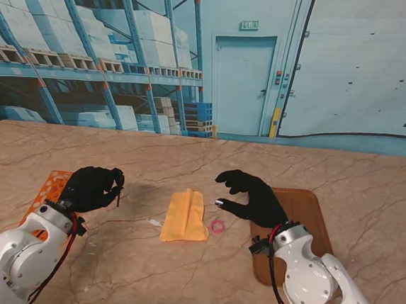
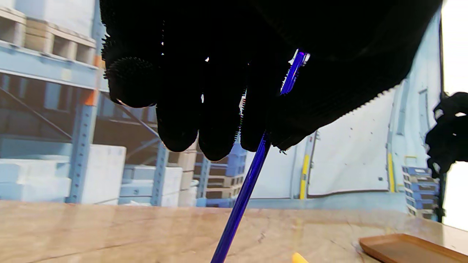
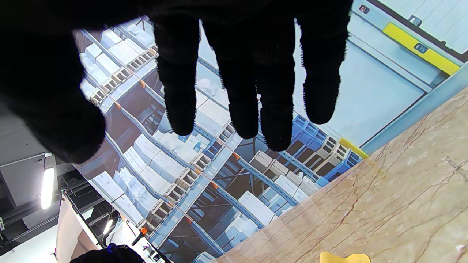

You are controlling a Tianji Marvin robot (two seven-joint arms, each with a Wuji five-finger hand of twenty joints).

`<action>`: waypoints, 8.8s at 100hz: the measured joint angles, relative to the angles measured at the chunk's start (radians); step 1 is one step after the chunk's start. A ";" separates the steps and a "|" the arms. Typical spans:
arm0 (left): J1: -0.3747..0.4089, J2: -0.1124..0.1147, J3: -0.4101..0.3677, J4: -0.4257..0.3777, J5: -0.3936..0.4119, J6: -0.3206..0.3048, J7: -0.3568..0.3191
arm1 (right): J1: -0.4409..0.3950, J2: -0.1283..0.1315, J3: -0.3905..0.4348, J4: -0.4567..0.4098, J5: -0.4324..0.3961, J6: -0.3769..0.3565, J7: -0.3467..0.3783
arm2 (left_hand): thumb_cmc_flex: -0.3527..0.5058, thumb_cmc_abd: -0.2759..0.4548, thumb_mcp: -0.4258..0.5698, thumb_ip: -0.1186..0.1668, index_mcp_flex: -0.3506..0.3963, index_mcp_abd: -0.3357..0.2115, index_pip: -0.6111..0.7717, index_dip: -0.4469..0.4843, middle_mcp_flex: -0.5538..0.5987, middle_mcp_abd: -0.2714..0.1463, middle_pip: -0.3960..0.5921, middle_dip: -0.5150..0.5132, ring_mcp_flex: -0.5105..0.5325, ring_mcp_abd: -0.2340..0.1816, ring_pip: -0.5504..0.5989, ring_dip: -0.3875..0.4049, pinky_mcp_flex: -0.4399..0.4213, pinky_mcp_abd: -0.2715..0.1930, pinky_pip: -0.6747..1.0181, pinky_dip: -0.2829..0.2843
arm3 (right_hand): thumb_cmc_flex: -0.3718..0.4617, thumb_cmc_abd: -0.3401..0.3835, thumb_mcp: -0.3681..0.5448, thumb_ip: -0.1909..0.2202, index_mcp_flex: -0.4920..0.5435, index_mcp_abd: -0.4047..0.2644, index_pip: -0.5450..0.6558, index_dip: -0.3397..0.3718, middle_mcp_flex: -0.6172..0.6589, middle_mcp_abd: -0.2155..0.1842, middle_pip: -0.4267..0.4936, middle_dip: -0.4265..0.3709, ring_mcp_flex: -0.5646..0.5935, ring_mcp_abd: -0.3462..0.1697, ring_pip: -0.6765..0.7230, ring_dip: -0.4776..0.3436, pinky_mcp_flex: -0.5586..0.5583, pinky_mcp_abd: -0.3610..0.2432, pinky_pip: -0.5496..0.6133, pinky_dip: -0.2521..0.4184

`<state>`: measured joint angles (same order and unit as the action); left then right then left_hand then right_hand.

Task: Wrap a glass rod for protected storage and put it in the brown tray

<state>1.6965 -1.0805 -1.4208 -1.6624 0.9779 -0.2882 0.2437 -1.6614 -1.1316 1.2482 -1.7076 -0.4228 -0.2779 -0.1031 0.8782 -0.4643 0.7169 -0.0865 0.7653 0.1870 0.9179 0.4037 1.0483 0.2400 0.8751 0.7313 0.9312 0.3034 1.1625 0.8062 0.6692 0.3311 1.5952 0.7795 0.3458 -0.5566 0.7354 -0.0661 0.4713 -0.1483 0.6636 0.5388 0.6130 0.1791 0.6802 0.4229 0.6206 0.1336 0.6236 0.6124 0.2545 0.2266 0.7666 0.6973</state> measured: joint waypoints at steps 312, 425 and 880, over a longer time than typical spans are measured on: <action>-0.849 -0.064 1.071 0.495 -0.236 0.259 -0.350 | -0.069 -0.017 0.069 -0.033 0.044 -0.032 -0.063 | -0.144 -0.109 0.071 -0.041 0.042 -0.088 0.090 -0.070 0.089 -0.085 0.044 0.022 0.105 -0.048 0.042 -0.031 0.117 -0.032 0.114 -0.137 | -0.023 0.071 -0.026 0.008 0.024 0.000 -0.023 0.000 0.002 0.001 -0.008 0.000 0.000 0.004 0.000 0.001 0.000 0.011 0.000 0.003; -0.299 0.073 0.495 0.074 0.162 0.080 -0.417 | -0.042 0.037 0.028 -0.036 -0.323 -0.093 0.016 | -0.310 -0.011 -0.037 -0.010 -0.095 -0.089 -0.175 0.070 -0.231 -0.036 -0.193 -0.025 -0.222 -0.009 -0.233 -0.002 -0.252 -0.014 -0.147 -0.031 | -0.021 0.040 0.047 0.008 0.131 0.000 0.025 0.021 0.057 0.002 0.061 0.037 0.036 0.004 0.130 0.057 0.031 0.011 0.052 0.014; -0.489 0.032 0.725 0.346 0.116 0.219 -0.093 | 0.713 -0.038 -0.836 0.612 -0.382 0.391 0.023 | -0.081 -0.035 0.010 -0.041 -0.190 -0.186 0.137 0.135 -0.291 -0.072 -0.114 0.121 -0.241 -0.066 -0.213 0.032 -0.263 -0.077 -0.153 -0.035 | 0.114 0.050 0.224 0.054 -0.015 0.069 0.227 -0.026 -0.145 0.072 0.354 0.088 -0.062 -0.001 0.422 0.055 -0.031 -0.045 0.447 -0.130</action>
<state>1.2078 -1.0490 -0.6955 -1.3159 1.0939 -0.0689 0.1509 -0.9485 -1.1695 0.4127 -1.0958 -0.8044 0.1128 -0.0799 0.7970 -0.4997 0.7271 -0.1272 0.5757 0.0010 1.0549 0.5384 0.7573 0.1683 0.7609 0.8518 0.6905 0.2375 0.9493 0.8384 0.4064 0.2545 1.4420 0.7440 0.4596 -0.5069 0.9597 -0.0122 0.4562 -0.0797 0.8911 0.5130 0.4677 0.2515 1.0344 0.5112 0.5582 0.1328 1.0454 0.6674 0.2240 0.1813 1.2134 0.5669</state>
